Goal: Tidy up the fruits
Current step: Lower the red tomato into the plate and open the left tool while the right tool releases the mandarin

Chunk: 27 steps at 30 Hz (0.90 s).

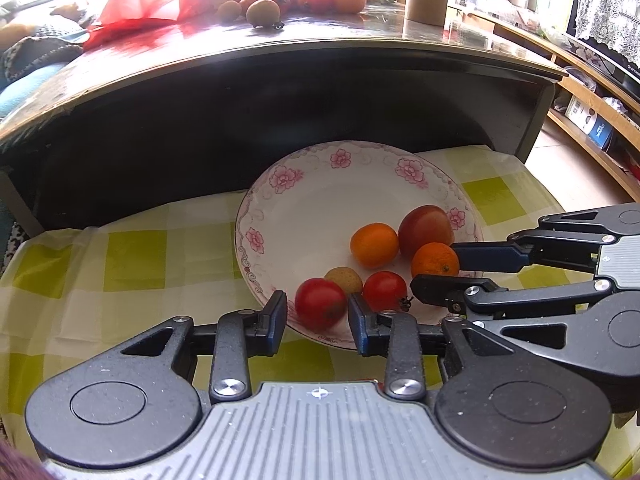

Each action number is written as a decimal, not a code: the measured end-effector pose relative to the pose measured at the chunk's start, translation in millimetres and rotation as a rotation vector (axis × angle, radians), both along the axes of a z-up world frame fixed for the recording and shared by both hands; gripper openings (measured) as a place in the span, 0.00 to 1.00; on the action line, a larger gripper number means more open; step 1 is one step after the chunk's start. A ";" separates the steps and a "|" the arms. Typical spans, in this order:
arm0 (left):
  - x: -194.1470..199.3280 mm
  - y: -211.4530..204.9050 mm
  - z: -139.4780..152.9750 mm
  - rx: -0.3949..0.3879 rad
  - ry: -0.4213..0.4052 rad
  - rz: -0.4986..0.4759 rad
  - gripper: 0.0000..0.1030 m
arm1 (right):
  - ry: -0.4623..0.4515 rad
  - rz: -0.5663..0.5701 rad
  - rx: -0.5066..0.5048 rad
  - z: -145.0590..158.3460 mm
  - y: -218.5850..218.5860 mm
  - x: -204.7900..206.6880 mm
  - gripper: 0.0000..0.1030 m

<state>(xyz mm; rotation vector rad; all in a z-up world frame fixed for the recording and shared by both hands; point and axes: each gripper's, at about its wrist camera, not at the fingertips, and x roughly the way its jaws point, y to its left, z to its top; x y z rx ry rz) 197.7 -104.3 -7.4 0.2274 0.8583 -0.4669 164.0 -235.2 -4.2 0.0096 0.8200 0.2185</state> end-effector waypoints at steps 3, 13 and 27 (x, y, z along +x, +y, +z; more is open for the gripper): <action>0.6 1.4 1.5 -0.004 -0.002 0.008 0.44 | -0.007 -0.006 0.000 0.8 -0.9 0.5 0.31; -0.5 4.1 7.8 -0.007 -0.030 0.013 0.54 | -0.029 -0.033 -0.006 5.8 -5.4 -0.3 0.32; -7.7 5.2 16.1 0.002 -0.054 -0.003 0.59 | -0.057 -0.055 0.002 14.8 -8.8 -3.6 0.32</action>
